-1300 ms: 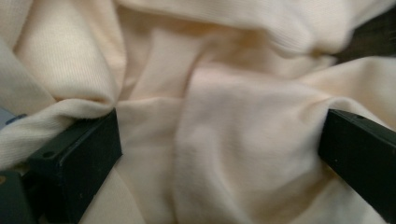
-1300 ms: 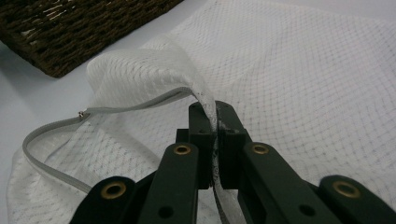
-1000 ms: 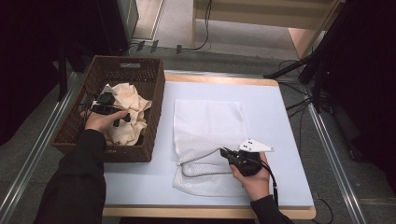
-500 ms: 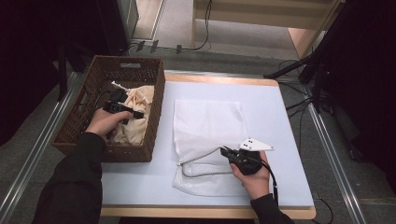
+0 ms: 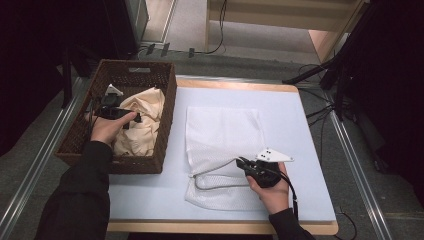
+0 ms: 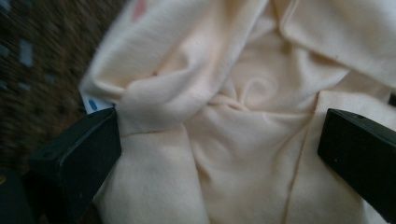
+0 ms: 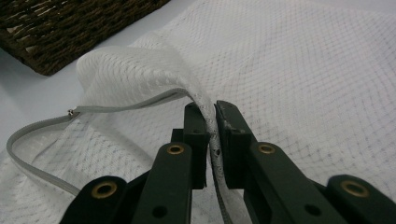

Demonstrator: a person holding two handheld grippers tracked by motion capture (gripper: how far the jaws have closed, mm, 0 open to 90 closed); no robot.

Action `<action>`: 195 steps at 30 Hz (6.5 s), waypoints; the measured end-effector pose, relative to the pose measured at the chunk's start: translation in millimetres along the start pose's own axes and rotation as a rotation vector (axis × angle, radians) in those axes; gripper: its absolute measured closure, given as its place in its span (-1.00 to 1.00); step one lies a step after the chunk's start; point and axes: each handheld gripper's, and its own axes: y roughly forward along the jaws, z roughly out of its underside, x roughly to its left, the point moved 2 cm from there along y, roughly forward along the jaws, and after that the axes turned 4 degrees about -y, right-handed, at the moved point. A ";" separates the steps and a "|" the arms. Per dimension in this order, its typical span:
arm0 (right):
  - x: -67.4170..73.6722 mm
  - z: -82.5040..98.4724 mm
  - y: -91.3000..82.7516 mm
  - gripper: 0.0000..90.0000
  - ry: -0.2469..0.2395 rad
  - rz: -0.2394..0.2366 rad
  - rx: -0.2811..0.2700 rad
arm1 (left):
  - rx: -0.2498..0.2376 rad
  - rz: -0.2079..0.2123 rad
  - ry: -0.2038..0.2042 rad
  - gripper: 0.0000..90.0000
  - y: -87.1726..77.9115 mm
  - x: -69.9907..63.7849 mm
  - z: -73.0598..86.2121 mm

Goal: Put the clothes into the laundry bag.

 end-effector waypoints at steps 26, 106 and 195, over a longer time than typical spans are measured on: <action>-0.1 -0.6 1.0 0.83 0.007 0.001 -0.001 | 0.134 0.072 0.010 -0.70 4.0 11.4 8.2; -2.0 -2.0 -3.2 0.98 0.021 -0.018 -0.037 | -0.492 0.549 0.415 0.45 -98.6 -92.0 27.9; -12.4 -3.9 -5.5 0.97 0.068 -0.011 -0.039 | -0.115 0.413 0.572 -0.47 14.2 -213.3 162.1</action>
